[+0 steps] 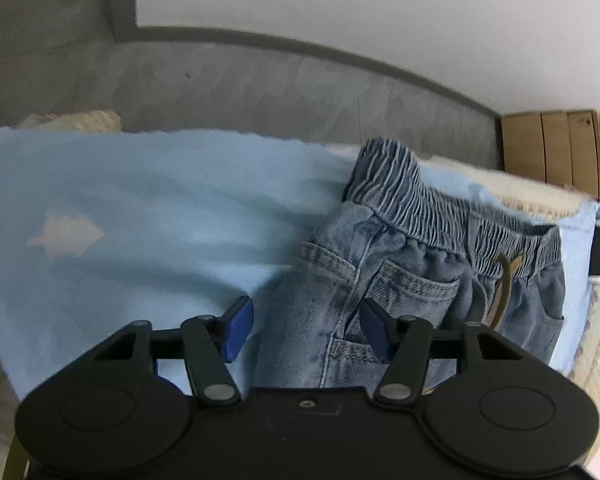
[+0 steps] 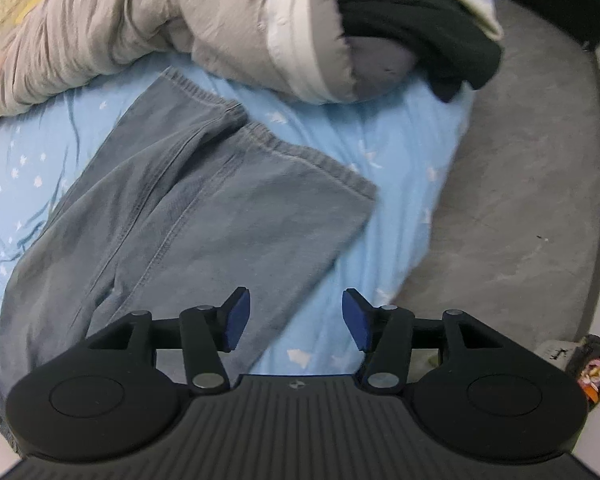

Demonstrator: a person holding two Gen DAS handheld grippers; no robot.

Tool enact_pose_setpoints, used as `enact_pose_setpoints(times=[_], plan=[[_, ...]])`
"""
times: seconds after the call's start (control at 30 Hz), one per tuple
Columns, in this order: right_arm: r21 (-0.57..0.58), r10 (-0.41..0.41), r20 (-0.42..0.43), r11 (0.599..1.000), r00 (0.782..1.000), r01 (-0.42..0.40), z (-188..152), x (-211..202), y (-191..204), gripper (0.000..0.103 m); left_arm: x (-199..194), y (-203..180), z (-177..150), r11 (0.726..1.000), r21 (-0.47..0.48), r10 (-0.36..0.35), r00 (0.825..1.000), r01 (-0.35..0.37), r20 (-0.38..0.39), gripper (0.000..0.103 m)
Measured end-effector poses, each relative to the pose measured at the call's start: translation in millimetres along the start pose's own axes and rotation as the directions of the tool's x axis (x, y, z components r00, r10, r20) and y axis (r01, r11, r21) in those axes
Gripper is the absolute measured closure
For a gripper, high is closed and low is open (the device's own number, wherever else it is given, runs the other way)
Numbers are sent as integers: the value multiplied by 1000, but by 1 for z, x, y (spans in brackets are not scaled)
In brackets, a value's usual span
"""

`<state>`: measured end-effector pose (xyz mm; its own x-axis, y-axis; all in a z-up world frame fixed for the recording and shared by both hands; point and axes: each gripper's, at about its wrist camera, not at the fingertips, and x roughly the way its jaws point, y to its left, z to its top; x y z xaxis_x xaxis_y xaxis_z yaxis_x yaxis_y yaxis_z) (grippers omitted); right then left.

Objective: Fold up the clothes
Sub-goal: 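Grasp the jeans waistband with the left gripper while the right gripper grasps the leg hem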

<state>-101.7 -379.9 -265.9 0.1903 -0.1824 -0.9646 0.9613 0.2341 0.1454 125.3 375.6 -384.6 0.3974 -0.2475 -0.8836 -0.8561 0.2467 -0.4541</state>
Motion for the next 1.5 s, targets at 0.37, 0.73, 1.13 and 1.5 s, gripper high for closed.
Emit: enact_pose_setpoints(times=[0.37,0.73,1.13,1.5], plan=[[2,-4,21,1000,1000,4,-6,-1,19,46,-10,-24,-2,984,136,-107,992,116,-70,55],[-7,38,21,999,999,-38,-1,5,44,42,-1,-37,-11,975,221,35,999,-26,-38,83],[248,15,-29,969,999,-7,22,71,-9,40,-40,-96,-55,959,252,103,988,-130,119,90],[403,58,-128,915,990,-1,15,157,-38,40,-55,-177,-101,934,289,155,968,-209,196,91]])
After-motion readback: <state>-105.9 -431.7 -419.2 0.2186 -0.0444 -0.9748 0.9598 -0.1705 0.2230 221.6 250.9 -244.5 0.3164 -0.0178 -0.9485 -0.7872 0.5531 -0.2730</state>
